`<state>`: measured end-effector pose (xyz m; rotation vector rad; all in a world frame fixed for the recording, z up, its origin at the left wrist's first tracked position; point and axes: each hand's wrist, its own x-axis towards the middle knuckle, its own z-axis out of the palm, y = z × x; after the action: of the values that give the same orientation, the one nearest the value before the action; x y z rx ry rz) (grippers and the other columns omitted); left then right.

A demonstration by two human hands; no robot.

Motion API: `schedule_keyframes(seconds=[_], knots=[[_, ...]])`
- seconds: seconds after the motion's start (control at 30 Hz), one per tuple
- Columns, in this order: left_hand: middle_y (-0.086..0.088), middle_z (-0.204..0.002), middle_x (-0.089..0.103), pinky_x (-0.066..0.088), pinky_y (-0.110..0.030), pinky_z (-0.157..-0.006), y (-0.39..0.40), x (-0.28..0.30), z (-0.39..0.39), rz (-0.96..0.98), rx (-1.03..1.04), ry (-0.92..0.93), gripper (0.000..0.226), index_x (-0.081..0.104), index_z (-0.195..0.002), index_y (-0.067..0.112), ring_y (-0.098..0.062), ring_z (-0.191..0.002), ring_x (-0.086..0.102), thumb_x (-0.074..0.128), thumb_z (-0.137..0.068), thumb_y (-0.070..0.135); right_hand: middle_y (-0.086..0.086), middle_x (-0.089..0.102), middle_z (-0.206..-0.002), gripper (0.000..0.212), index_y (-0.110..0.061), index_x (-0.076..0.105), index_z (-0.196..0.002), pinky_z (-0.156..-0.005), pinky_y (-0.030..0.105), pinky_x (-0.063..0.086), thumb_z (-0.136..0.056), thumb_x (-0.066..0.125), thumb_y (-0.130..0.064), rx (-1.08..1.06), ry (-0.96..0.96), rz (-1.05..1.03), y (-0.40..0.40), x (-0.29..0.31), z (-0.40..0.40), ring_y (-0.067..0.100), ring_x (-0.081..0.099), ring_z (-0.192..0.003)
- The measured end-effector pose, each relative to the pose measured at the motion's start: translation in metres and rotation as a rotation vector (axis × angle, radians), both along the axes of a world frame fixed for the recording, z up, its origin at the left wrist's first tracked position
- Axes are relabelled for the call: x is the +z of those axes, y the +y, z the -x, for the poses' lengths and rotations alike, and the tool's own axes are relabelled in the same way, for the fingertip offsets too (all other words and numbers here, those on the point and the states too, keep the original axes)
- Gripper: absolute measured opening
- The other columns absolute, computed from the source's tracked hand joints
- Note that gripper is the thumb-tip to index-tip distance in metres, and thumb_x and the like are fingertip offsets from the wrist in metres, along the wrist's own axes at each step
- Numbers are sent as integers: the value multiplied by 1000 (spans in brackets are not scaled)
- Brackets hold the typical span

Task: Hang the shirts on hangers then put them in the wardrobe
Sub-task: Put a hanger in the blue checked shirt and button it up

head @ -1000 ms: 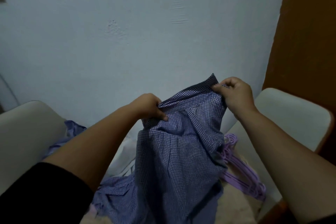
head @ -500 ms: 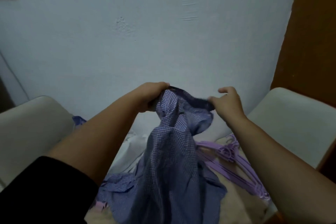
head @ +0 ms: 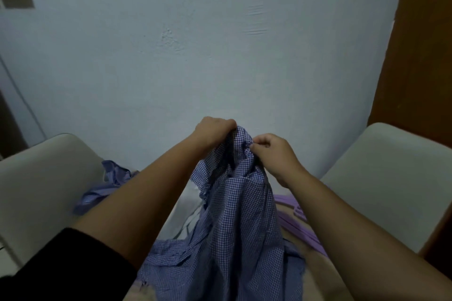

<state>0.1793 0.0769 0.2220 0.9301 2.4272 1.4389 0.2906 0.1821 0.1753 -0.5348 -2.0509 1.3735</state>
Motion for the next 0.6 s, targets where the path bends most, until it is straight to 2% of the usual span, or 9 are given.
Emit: schedule_keyframes(seconds=[0.03,0.1,0.17,0.3,0.37,0.43,0.47,0.53,0.6], knots=[[-2,-121,58,39,-30,-97,-1,0,1,-12,-36,51,30,66,-107,12,-20,-112,51,54,-91,34,6,66,-87,8,-15,62,-86,-74,39,54,-91,57,-12,29,9,59,3,2,-2,23,62,-80],[-3,-128,59,37,-26,-96,-6,-1,-2,-110,-105,-20,29,68,-108,13,-18,-114,53,54,-95,34,8,64,-87,14,-15,59,-82,-66,37,51,-93,53,-9,65,23,118,9,6,-5,22,59,-78],[-5,-115,66,43,-29,-92,-10,-3,-1,-203,-148,-136,27,70,-100,14,-18,-102,58,57,-94,37,7,62,-85,17,-17,55,-84,-61,31,48,-93,49,-5,74,38,132,12,10,-8,20,56,-74],[-9,-101,72,50,-27,-77,-14,-7,1,-257,-215,-163,30,73,-98,4,-18,-92,66,66,-88,31,10,65,-83,28,-21,57,-89,-56,31,45,-92,38,0,61,48,138,7,18,-12,22,58,-68],[-10,-98,74,54,-28,-80,-14,-7,0,-305,-246,-203,21,74,-96,7,-22,-94,69,70,-85,24,9,66,-92,29,-21,60,-89,-62,33,48,-91,36,-5,36,28,124,2,20,-11,23,61,-78],[-10,-98,74,56,-30,-83,-15,-7,-1,-328,-271,-209,17,74,-95,8,-22,-95,70,71,-83,19,3,65,-99,15,-21,61,-91,-76,36,51,-93,46,-22,50,35,88,-2,20,-11,21,62,-93],[-11,-98,74,56,-29,-84,-16,-7,-2,-332,-283,-201,16,74,-96,8,-21,-94,70,71,-83,17,1,65,-99,14,-21,61,-92,-79,35,51,-90,55,-33,75,42,71,-3,19,-12,20,63,-94],[-10,-97,74,57,-25,-80,-18,-6,-4,-338,-300,-190,15,73,-97,7,-18,-91,71,71,-83,13,-3,67,-94,29,-24,59,-90,-78,35,52,-75,72,-46,93,19,-12,-2,16,-12,16,65,-88],[-8,-95,74,56,-21,-75,-20,-4,-5,-343,-299,-178,15,73,-97,8,-15,-87,71,72,-82,10,-8,68,-89,30,-29,62,-87,-82,40,53,-68,77,-48,10,-19,-136,0,13,-9,16,66,-85]])
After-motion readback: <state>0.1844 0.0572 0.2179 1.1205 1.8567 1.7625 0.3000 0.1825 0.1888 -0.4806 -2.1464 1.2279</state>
